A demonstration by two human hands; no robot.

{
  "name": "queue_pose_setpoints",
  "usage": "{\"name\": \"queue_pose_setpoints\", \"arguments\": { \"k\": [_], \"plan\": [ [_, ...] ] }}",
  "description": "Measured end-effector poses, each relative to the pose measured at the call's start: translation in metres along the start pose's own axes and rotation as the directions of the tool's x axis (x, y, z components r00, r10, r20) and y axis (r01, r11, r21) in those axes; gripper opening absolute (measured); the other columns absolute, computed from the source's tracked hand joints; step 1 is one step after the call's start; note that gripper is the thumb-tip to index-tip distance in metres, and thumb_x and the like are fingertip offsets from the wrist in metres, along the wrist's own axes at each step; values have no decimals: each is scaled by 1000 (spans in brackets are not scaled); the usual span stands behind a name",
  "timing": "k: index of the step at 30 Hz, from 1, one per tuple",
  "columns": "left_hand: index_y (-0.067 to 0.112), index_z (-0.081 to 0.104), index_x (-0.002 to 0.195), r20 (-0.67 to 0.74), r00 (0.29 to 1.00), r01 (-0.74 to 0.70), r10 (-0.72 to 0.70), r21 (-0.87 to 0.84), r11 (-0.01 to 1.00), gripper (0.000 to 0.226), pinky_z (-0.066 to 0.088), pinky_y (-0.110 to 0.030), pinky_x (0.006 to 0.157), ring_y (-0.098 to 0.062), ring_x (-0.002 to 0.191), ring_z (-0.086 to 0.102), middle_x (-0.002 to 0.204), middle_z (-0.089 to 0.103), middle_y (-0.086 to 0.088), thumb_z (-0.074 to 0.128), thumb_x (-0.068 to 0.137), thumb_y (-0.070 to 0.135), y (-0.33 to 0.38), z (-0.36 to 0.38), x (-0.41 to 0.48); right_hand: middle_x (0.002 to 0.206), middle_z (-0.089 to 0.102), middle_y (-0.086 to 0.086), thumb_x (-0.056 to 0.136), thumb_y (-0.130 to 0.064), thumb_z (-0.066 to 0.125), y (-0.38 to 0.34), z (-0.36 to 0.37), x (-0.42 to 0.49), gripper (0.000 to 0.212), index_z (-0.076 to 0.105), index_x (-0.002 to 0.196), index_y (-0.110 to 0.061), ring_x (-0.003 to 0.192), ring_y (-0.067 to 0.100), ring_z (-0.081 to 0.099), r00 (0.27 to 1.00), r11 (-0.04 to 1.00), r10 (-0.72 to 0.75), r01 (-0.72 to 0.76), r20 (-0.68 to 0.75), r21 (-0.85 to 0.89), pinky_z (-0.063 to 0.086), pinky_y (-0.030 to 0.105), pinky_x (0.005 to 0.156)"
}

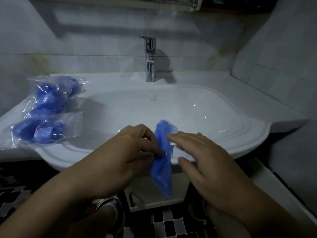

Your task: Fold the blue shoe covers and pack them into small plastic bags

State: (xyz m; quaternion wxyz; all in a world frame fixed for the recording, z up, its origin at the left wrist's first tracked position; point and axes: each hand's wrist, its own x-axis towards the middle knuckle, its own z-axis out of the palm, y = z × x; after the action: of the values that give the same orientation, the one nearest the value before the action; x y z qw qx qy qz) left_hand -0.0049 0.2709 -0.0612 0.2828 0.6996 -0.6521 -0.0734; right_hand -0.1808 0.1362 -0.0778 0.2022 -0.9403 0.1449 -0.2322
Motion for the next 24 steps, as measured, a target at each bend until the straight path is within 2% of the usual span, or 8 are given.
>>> {"name": "queue_pose_setpoints", "arguments": {
  "k": [3, 5, 7, 9, 13, 16, 18, 24],
  "plan": [
    [39, 73, 99, -70, 997, -18, 26, 113, 993, 24, 40, -17, 93, 3, 114, 46, 124, 51, 25, 55, 84, 38, 3, 7, 1, 115, 59, -19, 80, -15, 67, 3, -4, -4, 32, 69, 109, -27, 112, 3, 56, 993, 991, -99, 104, -61, 84, 52, 24, 90],
    [37, 70, 96, -95, 995, -35, 45, 106, 994, 18, 50, -25, 86, 1, 103, 56, 115, 60, 21, 59, 82, 41, 5, 10, 3, 106, 57, -18, 74, -14, 77, 2, -7, -7, 29, 71, 100, -26, 105, 9, 59, 987, 978, -154, 158, -37, 138, 54, 24, 80],
    [36, 64, 98, -97, 994, -48, 54, 64, 997, 20, 55, -33, 76, -1, 91, 63, 102, 66, 17, 60, 80, 45, 5, 12, 4, 100, 56, -17, 73, -21, 78, 1, -9, -8, 21, 74, 93, -26, 100, 12, 59, 980, 967, -195, 200, -42, 160, 50, 24, 79],
    [34, 62, 99, -87, 995, -43, 47, 54, 998, 23, 55, -33, 74, -1, 88, 64, 98, 67, 16, 59, 79, 46, 3, 13, 4, 97, 57, -16, 75, -29, 74, -1, -8, -7, 10, 74, 85, -26, 98, 11, 57, 976, 964, -212, 218, -53, 153, 44, 19, 78],
    [25, 67, 96, -52, 995, -80, 82, 38, 996, 28, 51, -33, 81, -5, 95, 62, 101, 65, 11, 45, 91, 42, 8, 9, 0, 90, 56, -16, 82, -36, 65, -1, -3, -5, 15, 68, 72, -25, 95, 13, 56, 985, 972, -148, 161, -83, 170, 43, 19, 74],
    [18, 69, 94, -13, 999, -41, 40, -141, 989, 42, 48, -35, 87, -12, 102, 62, 103, 66, 6, 37, 96, 46, 10, 4, -3, 87, 57, -15, 79, -37, 62, -3, 0, -3, 17, 64, 66, -26, 93, 12, 57, 989, 978, -60, 86, -137, 191, 43, 18, 74],
    [21, 72, 95, -9, 1000, 5, -7, -218, 976, 44, 47, -32, 88, -10, 104, 63, 106, 67, 9, 43, 91, 54, 11, 3, -4, 86, 57, -14, 76, -36, 60, -3, 3, -2, 16, 62, 64, -26, 92, 11, 57, 987, 981, -38, 67, -158, 180, 44, 20, 74],
    [29, 70, 91, -102, 993, 67, -67, -4, 998, 25, 51, -30, 81, 4, 94, 62, 102, 66, 20, 59, 78, 48, 10, 13, 1, 83, 56, -12, 72, -41, 68, -6, 5, -3, 20, 58, 63, -26, 88, 11, 57, 979, 985, -35, 68, -200, 160, 48, 26, 67]
  ]
}}
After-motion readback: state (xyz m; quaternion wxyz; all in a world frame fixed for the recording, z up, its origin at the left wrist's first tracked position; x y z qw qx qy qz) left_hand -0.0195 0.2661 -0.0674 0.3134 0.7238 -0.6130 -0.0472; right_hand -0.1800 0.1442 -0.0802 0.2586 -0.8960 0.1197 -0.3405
